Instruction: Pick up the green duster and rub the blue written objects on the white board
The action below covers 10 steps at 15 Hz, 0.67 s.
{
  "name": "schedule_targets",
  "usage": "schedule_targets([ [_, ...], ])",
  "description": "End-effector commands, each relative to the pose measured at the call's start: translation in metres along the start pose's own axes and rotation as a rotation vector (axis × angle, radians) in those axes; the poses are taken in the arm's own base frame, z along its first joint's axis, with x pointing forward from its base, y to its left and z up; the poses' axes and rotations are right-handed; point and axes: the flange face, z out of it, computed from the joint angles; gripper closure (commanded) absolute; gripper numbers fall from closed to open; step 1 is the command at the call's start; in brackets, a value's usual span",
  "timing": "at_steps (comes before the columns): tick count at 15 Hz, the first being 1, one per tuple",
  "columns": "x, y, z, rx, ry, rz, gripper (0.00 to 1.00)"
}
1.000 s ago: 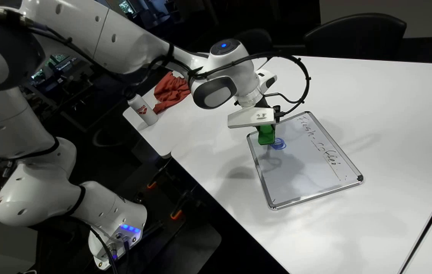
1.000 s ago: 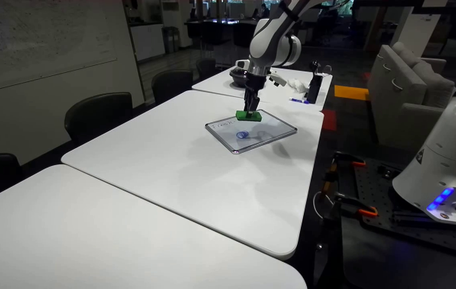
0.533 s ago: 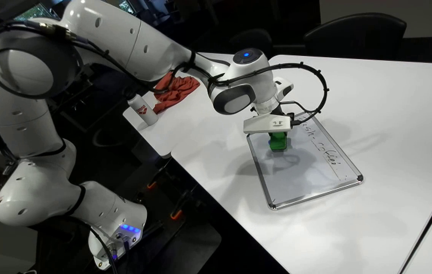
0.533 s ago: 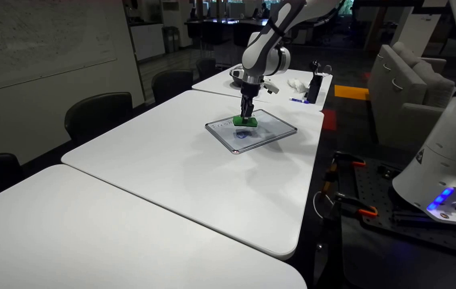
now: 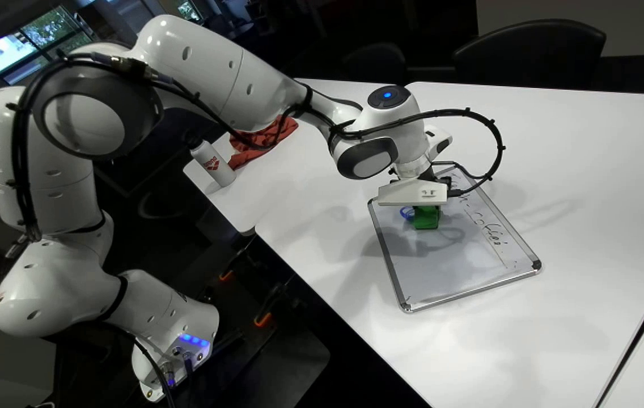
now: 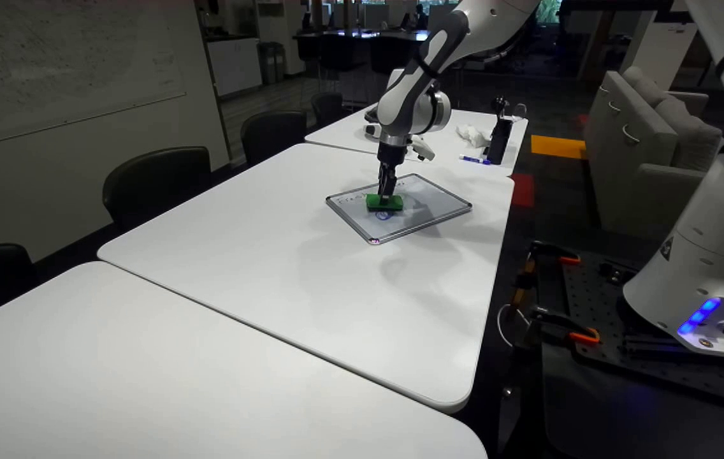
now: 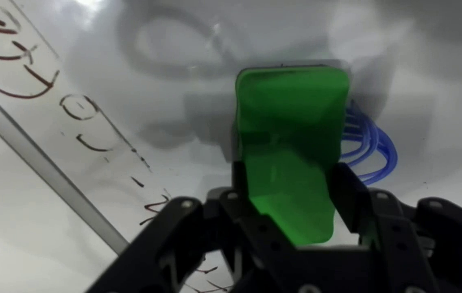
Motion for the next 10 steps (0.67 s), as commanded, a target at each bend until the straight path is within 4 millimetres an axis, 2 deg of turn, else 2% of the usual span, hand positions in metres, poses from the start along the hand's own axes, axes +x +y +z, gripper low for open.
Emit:
schedule_targets([
  [1,0.007,0.006,0.008,0.02,-0.014,0.018,0.71],
  [5,0.01,0.001,0.014,0.048,-0.025,0.0,0.71],
  [10,0.019,-0.017,0.019,0.069,-0.047,-0.052,0.71],
])
